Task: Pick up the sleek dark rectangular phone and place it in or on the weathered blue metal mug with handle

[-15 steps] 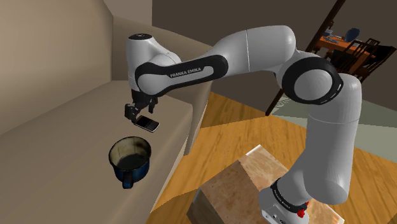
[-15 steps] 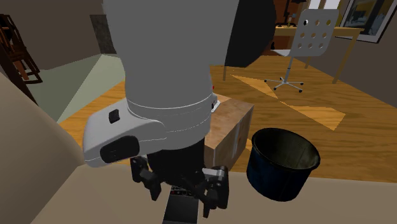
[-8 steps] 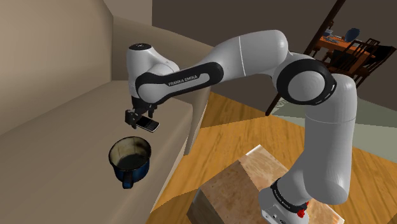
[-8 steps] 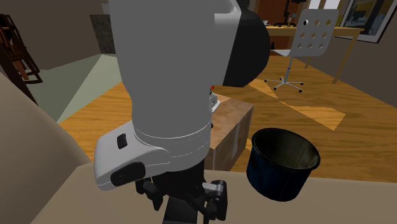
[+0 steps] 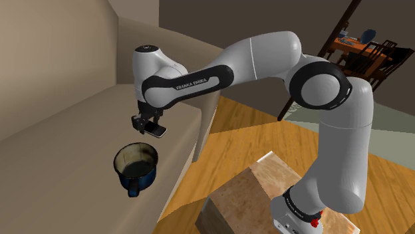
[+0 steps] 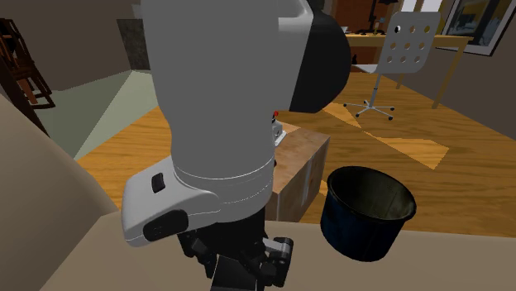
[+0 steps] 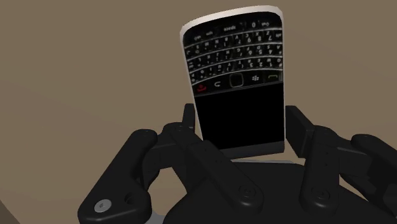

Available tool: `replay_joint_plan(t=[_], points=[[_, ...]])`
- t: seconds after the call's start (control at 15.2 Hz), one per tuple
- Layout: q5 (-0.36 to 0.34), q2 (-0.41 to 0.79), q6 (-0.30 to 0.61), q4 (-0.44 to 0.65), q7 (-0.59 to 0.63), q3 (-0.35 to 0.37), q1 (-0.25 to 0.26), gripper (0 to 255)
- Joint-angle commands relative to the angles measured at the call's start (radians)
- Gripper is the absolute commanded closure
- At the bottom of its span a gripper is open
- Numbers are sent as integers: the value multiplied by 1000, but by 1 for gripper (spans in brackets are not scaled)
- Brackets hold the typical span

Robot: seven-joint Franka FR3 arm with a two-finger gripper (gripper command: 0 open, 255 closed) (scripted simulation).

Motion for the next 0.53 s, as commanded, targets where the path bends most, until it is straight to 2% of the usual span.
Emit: replay_joint_plan(t=[0.0,0.46], points=[[0,1,0,-1,0,0,0,255],[2,-4,-11,5,-1,2,0,255]])
